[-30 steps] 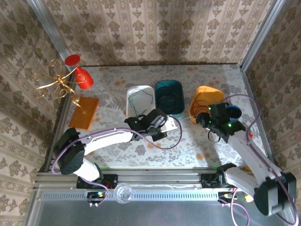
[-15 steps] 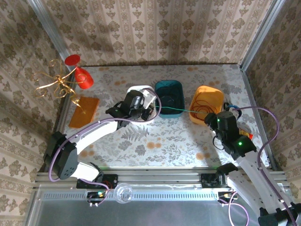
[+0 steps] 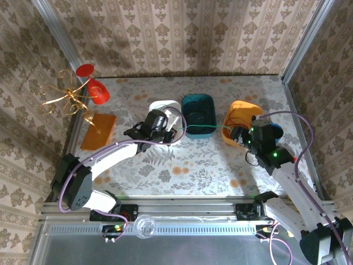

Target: Untangle the cables

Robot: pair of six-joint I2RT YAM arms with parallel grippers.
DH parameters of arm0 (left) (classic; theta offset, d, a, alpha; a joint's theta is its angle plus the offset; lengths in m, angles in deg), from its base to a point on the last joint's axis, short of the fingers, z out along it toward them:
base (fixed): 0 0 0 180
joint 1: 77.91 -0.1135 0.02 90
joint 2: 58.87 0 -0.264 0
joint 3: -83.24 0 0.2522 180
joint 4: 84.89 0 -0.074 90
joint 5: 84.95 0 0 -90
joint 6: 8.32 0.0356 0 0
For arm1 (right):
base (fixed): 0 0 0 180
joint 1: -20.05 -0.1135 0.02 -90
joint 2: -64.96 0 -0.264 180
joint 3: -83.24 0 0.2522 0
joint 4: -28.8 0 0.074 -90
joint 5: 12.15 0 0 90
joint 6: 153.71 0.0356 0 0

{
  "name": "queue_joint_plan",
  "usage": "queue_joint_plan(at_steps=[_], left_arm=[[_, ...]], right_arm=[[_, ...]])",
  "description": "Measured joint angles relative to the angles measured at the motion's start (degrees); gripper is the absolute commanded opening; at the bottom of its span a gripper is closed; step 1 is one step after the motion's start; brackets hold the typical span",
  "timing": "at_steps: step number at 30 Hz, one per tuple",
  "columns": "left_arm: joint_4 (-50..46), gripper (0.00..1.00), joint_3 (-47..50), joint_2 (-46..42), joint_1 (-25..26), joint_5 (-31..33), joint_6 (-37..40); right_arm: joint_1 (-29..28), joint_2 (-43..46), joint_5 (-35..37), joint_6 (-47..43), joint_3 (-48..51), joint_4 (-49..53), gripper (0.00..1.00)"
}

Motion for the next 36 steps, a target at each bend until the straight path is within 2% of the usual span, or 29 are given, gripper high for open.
queue_joint_plan(at_steps=[5, 7, 10, 14, 15, 21, 27, 36], left_arm=[[-0.3, 0.00, -0.4, -0.2, 2.7, 1.1, 1.2], [-0.5, 0.00, -0.8, 0.0, 3.2, 1.4, 1.0], [-0.4, 0.00, -1.2, 0.5, 3.2, 2.2, -0.2], [-0.2, 0.00, -1.2, 0.8, 2.1, 2.8, -2.8], [0.1, 0.00, -1.2, 0.9, 1.6, 2.8, -3.5], [1.0, 0.00, -1.2, 1.1, -3.2, 2.6, -7.4], [1.7, 0.00, -1.2, 1.1, -5.5, 2.3, -10.1], [-1.1, 0.00, 2.8, -1.6, -10.2, 4.6, -18.6]], right_arm=[[-0.1, -7.2, -12.3, -2.4, -2.5, -4.9, 0.62], [-0.5, -8.1, -15.8, -2.6, -2.6, -6.4, 0.69], [-0.5, -7.6, -18.3, -2.6, -2.6, -8.3, 0.79], [-0.5, -4.9, -17.4, -3.0, -3.1, -8.5, 0.92], [-0.4, -3.9, -17.0, -3.2, -3.1, -8.5, 1.00], [2.4, 1.8, -14.9, -3.5, -3.1, -8.1, 1.00], [5.4, 4.5, -14.2, -2.2, -3.1, -8.1, 1.00], [5.8, 0.3, -12.7, -2.3, -3.5, -3.9, 1.00]])
